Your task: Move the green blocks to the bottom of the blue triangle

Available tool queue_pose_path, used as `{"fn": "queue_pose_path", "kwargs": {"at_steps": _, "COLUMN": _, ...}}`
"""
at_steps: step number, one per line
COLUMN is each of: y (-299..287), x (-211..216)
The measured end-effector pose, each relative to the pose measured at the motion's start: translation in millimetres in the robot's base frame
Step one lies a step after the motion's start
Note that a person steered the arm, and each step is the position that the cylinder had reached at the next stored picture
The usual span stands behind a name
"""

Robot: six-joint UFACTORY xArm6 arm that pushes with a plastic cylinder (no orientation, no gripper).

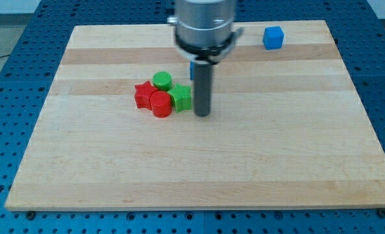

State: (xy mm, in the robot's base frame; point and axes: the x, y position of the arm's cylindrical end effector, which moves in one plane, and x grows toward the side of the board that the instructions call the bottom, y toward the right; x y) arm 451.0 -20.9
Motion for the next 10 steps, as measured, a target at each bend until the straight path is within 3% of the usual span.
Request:
{"fn": "queue_pose_path", "kwargs": {"at_steps": 2, "y": -124.2, "x": -60.8}}
{"fn": "queue_pose_path", "kwargs": {"at_steps": 4, "y": -87.2, "x": -73.0}}
{"fn": "queue_pose_path", "kwargs": {"at_steps": 6, "y": -57.9, "x": -43.3}}
{"fn": "queue_pose_path", "kwargs": {"at_steps": 8, "y": -73.6, "x": -79.5}}
{"fn": "queue_pose_path", "kwargs": {"at_steps": 10, "y": -18.3, "x": -43.8}}
